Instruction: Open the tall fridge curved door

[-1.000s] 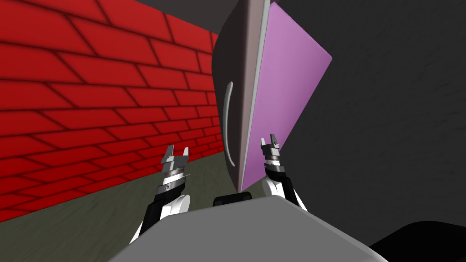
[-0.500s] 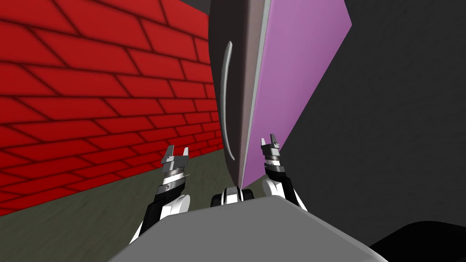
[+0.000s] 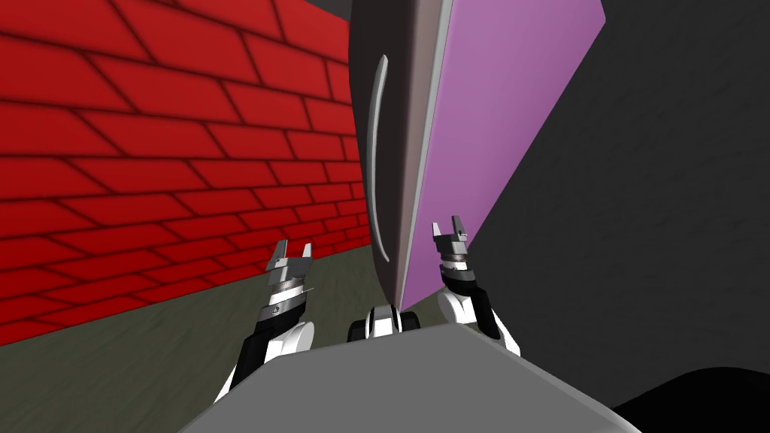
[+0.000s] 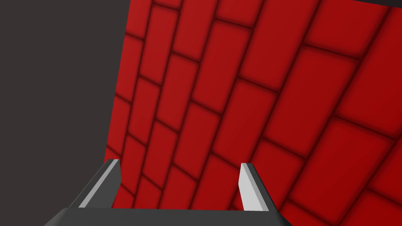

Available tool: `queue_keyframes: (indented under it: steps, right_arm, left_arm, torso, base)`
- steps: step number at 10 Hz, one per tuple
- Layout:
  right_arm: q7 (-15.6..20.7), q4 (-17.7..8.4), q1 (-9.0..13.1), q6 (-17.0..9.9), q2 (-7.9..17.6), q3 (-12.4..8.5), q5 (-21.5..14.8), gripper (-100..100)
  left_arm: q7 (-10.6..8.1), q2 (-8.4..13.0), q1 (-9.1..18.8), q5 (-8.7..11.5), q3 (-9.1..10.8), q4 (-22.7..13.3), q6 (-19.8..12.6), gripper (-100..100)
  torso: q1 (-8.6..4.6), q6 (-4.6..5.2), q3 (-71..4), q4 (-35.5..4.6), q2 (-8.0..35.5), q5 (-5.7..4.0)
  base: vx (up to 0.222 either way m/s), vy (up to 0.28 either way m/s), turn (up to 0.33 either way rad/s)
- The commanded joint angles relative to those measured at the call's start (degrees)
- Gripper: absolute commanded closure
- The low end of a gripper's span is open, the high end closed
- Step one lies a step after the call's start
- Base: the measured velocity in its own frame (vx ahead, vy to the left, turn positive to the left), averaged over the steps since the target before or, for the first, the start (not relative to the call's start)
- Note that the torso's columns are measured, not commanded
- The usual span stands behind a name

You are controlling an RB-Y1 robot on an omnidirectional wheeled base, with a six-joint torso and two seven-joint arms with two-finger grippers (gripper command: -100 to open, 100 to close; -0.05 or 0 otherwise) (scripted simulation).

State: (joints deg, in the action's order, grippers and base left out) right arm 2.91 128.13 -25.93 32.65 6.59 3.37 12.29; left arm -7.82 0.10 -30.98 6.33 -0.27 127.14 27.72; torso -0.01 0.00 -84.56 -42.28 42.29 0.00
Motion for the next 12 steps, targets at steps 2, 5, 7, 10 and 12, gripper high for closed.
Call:
queue_keyframes:
  steps: [2, 5, 7, 10, 12]
  right_arm:
    - [2.0, 0.1, 4.4, 3.6, 2.7, -0.4, 5.6, -100]
    - [3.8, 0.4, 8.4, 6.9, 4.4, -1.0, 10.6, -100]
    - [4.7, 0.6, 10.7, 8.6, 5.1, -1.4, 13.7, -100]
    - [5.8, 0.8, 13.1, 10.4, 5.7, -1.7, 18.5, -100]
    - [6.9, 1.0, 15.7, 12.3, 6.3, -2.1, 22.2, -100]
  left_arm:
    - [0.0, 0.0, 0.0, 0.0, 0.0, 0.0, 0.0, 0]
    - [0.0, 0.0, 0.0, 0.0, 0.0, 0.0, 0.0, 0]
    - [0.0, 0.0, 0.0, 0.0, 0.0, 0.0, 0.0, 0]
    - [0.0, 0.0, 0.0, 0.0, 0.0, 0.0, 0.0, 0]
    - [0.0, 0.0, 0.0, 0.0, 0.0, 0.0, 0.0, 0]
  torso:
    - [0.03, 0.02, 0.0, 0.0, 0.0, 0.01]
    - [0.01, 0.02, 0.0, 0.0, 0.0, 0.0]
    - [0.03, 0.01, 0.0, 0.0, 0.0, 0.01]
    - [0.01, -0.01, 0.0, 0.0, 0.0, 0.0]
    - [0.02, -0.01, 0.0, 0.0, 0.0, 0.0]
  base:
    - [-0.015, -0.009, 0.049]
    - [-0.019, -0.013, 0.097]
    - [-0.016, -0.008, 0.082]
    - [-0.016, -0.011, 0.083]
    - [-0.021, -0.009, 0.085]
